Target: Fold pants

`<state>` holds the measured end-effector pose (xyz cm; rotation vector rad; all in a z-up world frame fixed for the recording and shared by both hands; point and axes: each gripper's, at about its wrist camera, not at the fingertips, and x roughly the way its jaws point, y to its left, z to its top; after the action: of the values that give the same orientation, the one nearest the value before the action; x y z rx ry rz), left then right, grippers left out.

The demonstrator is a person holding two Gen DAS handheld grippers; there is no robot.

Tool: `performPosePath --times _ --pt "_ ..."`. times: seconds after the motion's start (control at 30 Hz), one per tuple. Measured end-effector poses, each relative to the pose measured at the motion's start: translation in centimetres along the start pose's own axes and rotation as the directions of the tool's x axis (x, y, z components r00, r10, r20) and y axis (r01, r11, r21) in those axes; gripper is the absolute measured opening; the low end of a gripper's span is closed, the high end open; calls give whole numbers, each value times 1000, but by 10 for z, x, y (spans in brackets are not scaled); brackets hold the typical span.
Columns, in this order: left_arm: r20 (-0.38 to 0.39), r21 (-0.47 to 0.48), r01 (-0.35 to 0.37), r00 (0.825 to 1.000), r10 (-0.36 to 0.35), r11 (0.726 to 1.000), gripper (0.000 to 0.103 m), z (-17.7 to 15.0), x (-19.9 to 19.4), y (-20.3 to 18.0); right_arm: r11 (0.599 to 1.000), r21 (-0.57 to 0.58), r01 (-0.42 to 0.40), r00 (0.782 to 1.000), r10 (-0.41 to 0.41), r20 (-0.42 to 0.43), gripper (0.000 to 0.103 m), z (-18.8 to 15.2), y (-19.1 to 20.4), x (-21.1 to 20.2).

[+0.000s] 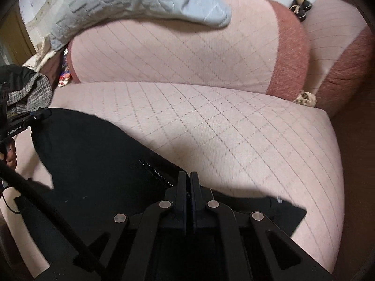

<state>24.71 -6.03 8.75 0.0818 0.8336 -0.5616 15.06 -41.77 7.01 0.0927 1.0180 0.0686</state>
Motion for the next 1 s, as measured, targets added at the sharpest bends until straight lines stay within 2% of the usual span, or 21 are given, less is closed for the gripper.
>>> performPosePath --times 0.13,0.23,0.47,0.67,0.8,0.87,0.9,0.93,1.0 --pt "54 24 4 998 -6 1000 13 -13 -46 -10 1000 19 -11 1000 10 15 3 -24 8 -38" --pt "80 38 -1 997 -2 999 13 -32 -73 -18 999 36 -24 1000 23 12 3 -57 18 -65" --pt "129 65 -7 992 -2 998 14 -104 -131 -44 994 91 -55 998 58 -33 0 -149 40 -99" --pt "67 49 -44 997 41 998 17 -188 -143 -54 986 152 -70 990 87 -110 0 -228 53 -102" --pt "-3 -4 -66 998 66 998 22 -232 -146 -41 968 236 -85 988 112 -105 3 -254 48 -106" --pt "-11 -35 -110 994 110 993 22 -242 -152 -33 939 331 -97 991 122 -57 16 -253 32 -111" --pt "-8 -58 -111 994 111 992 22 -244 -156 -29 914 393 -103 993 119 -17 35 -249 20 -115" --pt "-1 -85 -109 994 109 990 22 -245 -160 -25 884 454 -115 993 112 34 50 -246 7 -118" --pt "19 -129 -100 994 103 987 22 -246 -169 -19 820 553 -146 988 97 116 54 -241 -17 -122"
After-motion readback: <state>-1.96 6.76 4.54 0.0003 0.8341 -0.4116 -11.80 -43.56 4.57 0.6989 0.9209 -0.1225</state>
